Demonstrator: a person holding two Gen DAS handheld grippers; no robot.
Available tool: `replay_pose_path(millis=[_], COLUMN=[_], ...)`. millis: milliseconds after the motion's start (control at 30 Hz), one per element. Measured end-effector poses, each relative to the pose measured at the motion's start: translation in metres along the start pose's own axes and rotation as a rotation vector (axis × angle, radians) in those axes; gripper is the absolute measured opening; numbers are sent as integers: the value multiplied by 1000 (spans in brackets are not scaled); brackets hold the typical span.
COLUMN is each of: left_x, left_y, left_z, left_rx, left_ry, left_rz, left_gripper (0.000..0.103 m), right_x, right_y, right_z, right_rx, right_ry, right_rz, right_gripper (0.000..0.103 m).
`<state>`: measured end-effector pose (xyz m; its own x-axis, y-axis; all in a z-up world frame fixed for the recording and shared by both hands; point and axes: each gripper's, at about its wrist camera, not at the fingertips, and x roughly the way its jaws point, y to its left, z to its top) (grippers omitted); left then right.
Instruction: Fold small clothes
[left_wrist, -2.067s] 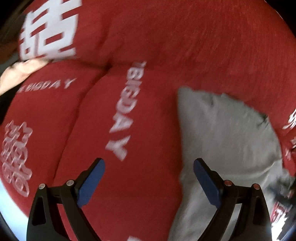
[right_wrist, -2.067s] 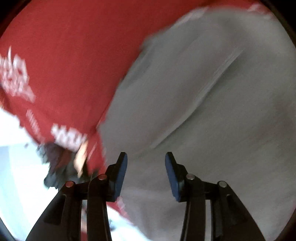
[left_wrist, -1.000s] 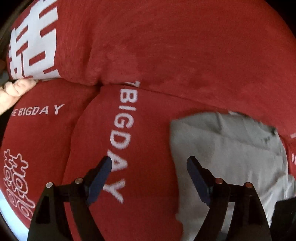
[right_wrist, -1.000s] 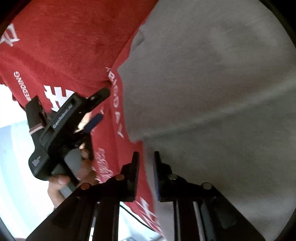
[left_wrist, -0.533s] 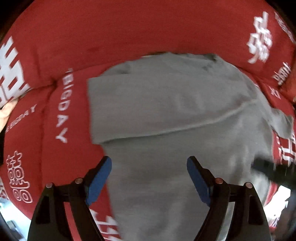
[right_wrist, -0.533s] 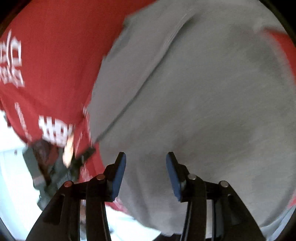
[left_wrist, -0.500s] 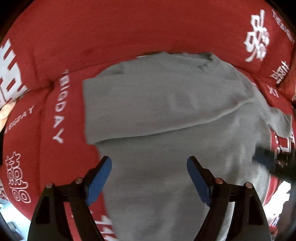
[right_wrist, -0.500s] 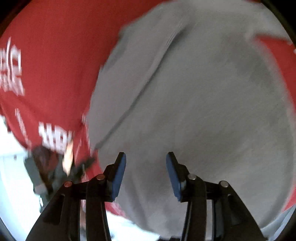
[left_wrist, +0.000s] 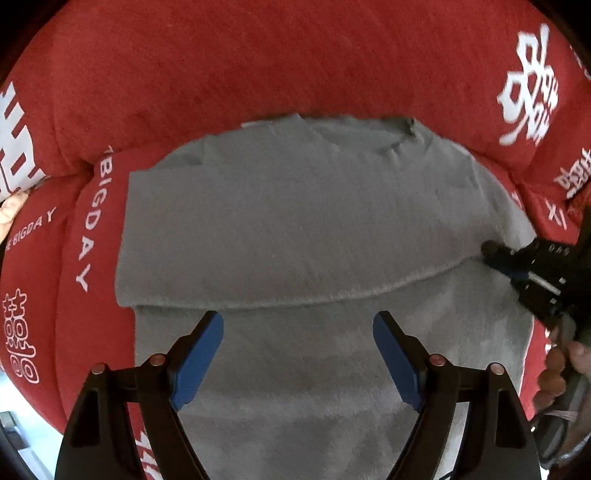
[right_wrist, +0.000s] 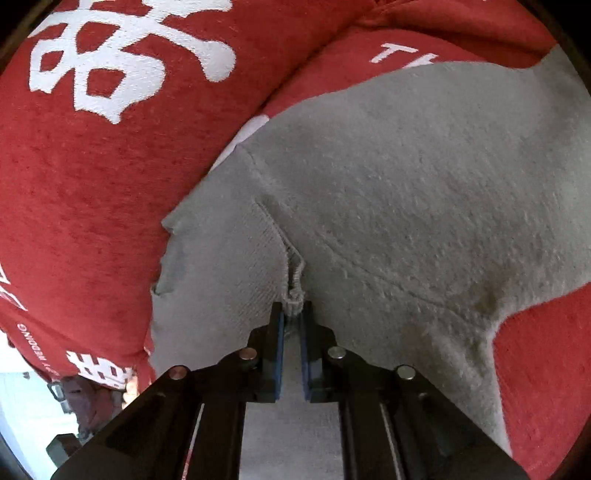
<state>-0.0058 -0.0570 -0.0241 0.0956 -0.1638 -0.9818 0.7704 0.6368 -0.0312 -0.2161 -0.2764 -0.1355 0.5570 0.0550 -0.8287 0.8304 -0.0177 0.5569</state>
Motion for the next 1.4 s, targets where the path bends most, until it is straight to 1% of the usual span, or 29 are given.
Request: replay_pose_path(millis=[67,133,267,433,567,600,667,733,767,800,967,1100,1200,1300,1333,1400], left_x=[1,0,-1,4,7,9,13,16,17,18,20,25,28,33,35,38], left_y=[-8,-15,-33,-66,-98,-105,-121,-137,-145,-156,-191,-211,-219,-227,-229,-233], left_z=[-6,-10,-17,-23,-28,-28,-27,-26,-25,-23,-15,-3,3,7,9,13], left_rx=[19,33,56,102,154,164,184,200,207,217,249,242,243,233,224,205], left_ry=[17,26,45,79,89,90,96,98,98,95,73,55,40,37,39,40], left_rz=[-1,-2,-13,-22,-44,-49,-55,-64,-67,-72,-86,-101,-104,-110,-113,-119], left_gripper=[84,84,84,84,84,84,84,84,84,84,84,84,84,84,84,84], right_x=[-4,-12,-32,-55,-80,-86,-102,-116,-124,-132,-167,-185,-195,-193,-191,-188], right_y=[6,1,-23,-54,-83,-90,-110,-132,-145,-158,-211,-238,-255,-267,-268,-264], right_z=[-2,-3,-6,-23,-29,-28,-23,-15,-10,-4,17,25,28,33,35,40], right_rx=[-48,-71,-30,-26,0,11,45,95,130,172,339,410,458,498,496,457], right_ry=[13,21,57,113,109,98,63,20,-6,-38,-191,-267,-337,-366,-372,-372], right_rz=[-30,-59,-29,-16,-25,-30,-30,-33,-38,-40,-2,4,42,102,123,128], right_gripper=[8,9,9,10,11,11,15,31,48,56,56,56,56,56,56,56])
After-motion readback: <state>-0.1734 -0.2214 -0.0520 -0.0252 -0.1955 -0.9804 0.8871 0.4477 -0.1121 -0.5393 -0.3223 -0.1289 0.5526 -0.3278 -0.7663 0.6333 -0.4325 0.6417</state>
